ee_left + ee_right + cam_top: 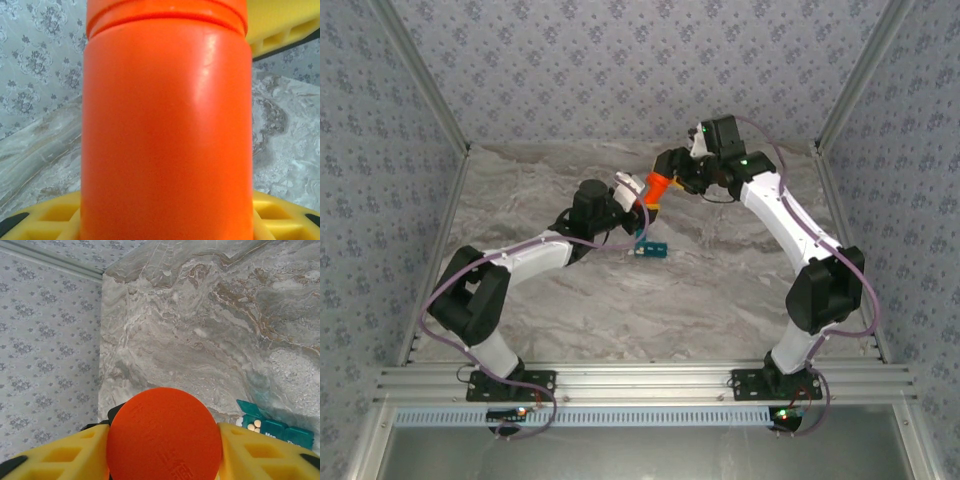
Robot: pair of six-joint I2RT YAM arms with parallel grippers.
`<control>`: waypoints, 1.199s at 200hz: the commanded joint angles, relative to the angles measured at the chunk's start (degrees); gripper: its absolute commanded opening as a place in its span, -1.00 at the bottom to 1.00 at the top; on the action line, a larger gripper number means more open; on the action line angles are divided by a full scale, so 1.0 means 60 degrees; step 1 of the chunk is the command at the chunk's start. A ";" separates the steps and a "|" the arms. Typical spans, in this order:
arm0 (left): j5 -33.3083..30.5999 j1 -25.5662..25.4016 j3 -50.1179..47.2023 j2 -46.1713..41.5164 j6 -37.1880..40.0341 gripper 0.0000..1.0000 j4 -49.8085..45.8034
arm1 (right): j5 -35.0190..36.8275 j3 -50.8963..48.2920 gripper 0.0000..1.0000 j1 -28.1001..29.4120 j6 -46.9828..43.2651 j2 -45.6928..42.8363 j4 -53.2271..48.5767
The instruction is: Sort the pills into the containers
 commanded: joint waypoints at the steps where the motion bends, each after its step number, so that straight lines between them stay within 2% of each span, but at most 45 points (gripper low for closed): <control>1: 0.1237 -0.0321 0.0140 -0.0191 0.0035 -1.00 0.1451 | -0.0637 0.0254 0.25 -0.0077 -0.0178 -0.0229 0.0156; 41: 0.1388 -0.0144 0.0083 -0.0148 -0.0153 -1.00 0.1533 | -0.1516 0.0440 0.68 -0.0385 -0.0885 -0.0583 0.0085; 69: 0.1703 -0.0005 0.0067 -0.0178 -0.0385 -1.00 0.1652 | -0.2022 0.0345 0.82 -0.0621 -0.1629 -0.0928 -0.0147; 123: 0.3291 0.0562 0.0150 -0.0265 -0.1348 -1.00 0.1995 | -0.3551 -0.0190 0.82 -0.1467 -0.2969 -0.1387 0.0263; 172: 0.5019 0.0927 0.0692 -0.0136 -0.1983 -1.00 0.1554 | -0.4156 0.0470 0.75 -0.1670 -0.4767 -0.1028 -0.0726; 240: 0.5986 0.1003 0.1116 0.0214 -0.2274 -1.00 0.1199 | -0.4585 0.1053 0.68 -0.1394 -0.4931 -0.0453 -0.0969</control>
